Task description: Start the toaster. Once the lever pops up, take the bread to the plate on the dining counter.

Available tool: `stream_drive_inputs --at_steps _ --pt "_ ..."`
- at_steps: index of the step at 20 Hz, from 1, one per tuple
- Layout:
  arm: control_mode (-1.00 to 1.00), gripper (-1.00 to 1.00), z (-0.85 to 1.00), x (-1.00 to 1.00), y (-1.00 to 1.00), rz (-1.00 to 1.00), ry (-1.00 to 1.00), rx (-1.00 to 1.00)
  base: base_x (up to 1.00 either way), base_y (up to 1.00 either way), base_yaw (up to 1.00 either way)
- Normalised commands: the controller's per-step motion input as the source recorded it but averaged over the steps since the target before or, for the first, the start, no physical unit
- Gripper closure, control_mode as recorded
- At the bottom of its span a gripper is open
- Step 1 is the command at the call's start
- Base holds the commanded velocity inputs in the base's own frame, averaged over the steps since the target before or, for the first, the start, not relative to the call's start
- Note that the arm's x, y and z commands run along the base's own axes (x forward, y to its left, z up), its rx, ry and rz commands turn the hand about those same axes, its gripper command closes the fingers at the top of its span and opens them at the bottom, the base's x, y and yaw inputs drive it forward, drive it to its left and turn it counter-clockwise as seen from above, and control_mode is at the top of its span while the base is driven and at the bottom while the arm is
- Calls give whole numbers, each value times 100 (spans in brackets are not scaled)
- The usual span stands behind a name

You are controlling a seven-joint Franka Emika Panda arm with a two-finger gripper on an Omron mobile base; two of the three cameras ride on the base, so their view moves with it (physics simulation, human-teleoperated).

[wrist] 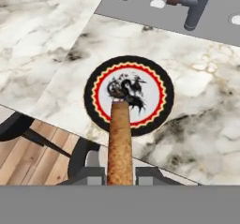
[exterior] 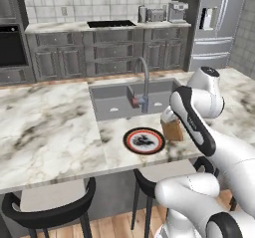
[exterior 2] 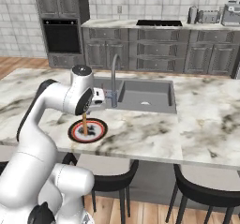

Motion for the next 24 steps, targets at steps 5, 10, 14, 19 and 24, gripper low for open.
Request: stream_drive_inputs --at_steps 5,10,14,19,24 --pt "-100 100 -23 55 35 0 -9 0 0 0 0" --pt "-100 100 -30 40 34 0 -5 0 0 0 0" --pt "-100 100 -33 24 23 0 -8 0 0 0 0" --pt "-100 100 -33 28 4 0 -12 2 0 0 0" --pt "-100 100 -37 17 12 0 -11 1 0 0 0"
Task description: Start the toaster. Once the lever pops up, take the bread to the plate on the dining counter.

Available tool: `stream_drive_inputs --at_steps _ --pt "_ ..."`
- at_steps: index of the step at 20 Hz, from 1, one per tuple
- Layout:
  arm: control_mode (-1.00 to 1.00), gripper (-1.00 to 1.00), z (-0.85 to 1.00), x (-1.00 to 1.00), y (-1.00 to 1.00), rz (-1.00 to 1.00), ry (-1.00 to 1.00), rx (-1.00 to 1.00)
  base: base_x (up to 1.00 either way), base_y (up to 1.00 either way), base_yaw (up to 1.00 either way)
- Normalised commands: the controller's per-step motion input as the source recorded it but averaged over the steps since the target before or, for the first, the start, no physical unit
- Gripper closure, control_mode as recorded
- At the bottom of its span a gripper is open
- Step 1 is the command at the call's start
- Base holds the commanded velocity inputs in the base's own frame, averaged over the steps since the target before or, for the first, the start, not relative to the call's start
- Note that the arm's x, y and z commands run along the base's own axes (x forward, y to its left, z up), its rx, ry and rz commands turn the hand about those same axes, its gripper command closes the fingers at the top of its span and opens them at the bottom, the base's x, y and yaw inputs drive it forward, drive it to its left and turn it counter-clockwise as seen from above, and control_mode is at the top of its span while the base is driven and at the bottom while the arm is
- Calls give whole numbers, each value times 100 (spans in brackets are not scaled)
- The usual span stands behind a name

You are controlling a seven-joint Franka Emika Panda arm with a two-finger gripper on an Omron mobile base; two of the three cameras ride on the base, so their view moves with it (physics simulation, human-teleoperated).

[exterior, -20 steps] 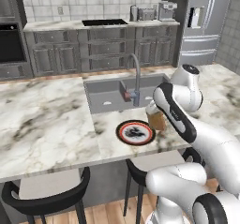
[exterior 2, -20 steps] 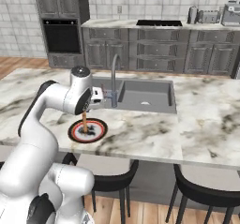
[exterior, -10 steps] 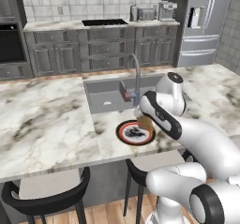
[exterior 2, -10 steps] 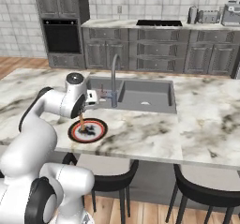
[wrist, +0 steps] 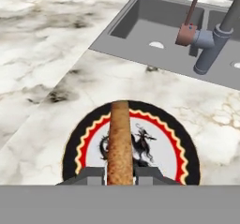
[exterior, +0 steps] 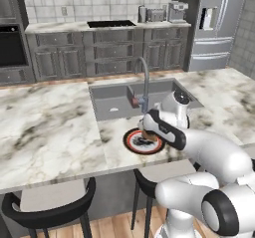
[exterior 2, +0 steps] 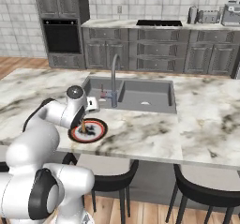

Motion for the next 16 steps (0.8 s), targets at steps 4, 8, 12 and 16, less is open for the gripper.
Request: stream_drive_inputs --at_steps 4,8,12,16 --pt "-100 100 -9 8 2 0 -4 4 0 0 0" --pt "-100 100 0 1 0 0 0 5 0 0 0" --pt "-100 100 0 15 0 2 0 6 0 0 0" --pt "-100 100 0 18 0 2 0 3 0 0 0"
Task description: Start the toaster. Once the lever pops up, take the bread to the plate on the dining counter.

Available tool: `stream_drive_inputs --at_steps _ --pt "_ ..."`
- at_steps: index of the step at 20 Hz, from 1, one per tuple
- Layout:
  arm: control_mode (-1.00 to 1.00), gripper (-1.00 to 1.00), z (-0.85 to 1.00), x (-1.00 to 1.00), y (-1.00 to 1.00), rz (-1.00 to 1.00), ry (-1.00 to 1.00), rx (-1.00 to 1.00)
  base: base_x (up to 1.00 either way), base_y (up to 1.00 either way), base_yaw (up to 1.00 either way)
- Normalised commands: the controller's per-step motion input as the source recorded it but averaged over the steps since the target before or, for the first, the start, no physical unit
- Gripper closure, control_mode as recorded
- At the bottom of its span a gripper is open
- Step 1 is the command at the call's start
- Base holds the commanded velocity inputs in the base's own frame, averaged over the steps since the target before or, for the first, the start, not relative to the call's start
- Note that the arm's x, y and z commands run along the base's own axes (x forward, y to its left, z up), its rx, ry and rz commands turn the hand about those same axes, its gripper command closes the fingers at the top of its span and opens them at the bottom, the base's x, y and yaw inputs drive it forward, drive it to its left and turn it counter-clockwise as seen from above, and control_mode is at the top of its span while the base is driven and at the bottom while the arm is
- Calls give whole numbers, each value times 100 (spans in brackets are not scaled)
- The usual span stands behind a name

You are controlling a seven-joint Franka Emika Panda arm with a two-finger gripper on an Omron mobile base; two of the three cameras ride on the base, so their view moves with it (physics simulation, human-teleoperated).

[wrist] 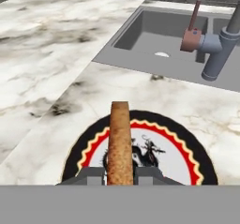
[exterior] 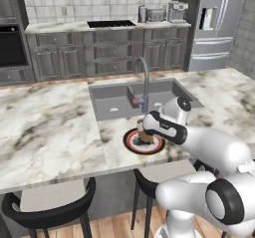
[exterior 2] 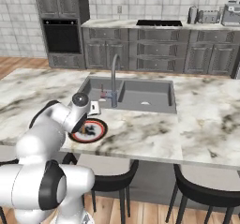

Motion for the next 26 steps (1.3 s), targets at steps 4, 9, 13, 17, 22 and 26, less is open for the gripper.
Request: stream_drive_inputs --at_steps 4,9,13,17,22,26 --pt "-100 100 -3 9 0 0 0 5 0 0 0" --pt "-100 100 -26 0 0 1 0 2 0 0 0" --pt "-100 100 -12 0 0 0 0 0 0 0 0" --pt "-100 100 -10 0 1 0 -1 0 0 0 0" --pt "-100 100 -1 0 3 0 -1 0 0 0 0" --pt "-100 100 -6 0 1 0 -2 0 0 0 0"
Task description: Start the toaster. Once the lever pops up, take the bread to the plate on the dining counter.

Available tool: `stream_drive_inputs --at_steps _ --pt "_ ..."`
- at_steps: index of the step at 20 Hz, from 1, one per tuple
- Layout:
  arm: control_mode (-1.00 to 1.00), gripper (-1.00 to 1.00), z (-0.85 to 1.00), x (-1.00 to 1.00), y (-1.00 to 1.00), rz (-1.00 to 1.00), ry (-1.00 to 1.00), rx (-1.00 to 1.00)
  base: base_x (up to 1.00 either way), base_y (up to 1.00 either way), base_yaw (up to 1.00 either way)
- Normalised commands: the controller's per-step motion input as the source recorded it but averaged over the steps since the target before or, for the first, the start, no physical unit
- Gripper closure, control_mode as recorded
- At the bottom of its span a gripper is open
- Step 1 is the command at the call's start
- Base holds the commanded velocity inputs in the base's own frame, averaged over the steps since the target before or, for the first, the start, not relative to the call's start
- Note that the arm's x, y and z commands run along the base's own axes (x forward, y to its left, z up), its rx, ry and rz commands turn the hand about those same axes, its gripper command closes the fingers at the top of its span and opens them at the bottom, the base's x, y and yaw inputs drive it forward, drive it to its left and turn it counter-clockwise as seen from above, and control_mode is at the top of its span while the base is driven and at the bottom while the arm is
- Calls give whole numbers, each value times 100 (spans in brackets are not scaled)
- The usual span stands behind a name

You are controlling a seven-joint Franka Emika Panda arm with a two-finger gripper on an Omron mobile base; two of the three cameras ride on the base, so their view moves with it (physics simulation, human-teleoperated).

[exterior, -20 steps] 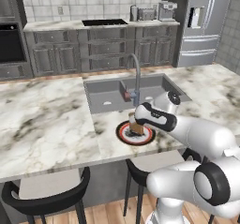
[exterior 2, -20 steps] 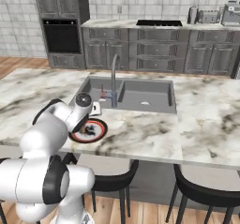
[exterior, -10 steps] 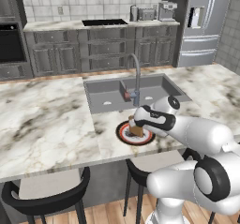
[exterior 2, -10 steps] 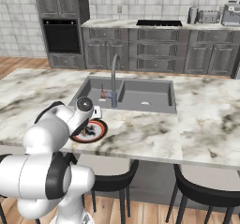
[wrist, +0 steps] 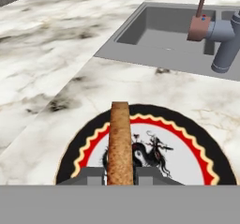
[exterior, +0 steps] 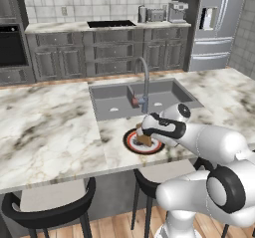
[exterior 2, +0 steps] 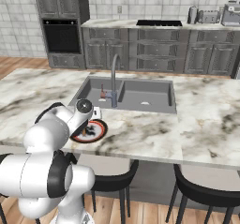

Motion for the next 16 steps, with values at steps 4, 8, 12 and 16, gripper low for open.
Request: stream_drive_inputs --at_steps 4,8,12,16 --pt "-100 100 0 0 0 0 0 0 0 0 0" --pt "-100 100 0 2 0 0 0 0 0 0 0" --pt "-100 100 -1 7 0 0 0 0 0 0 0" --pt "-100 100 -4 3 0 0 0 0 0 0 0"
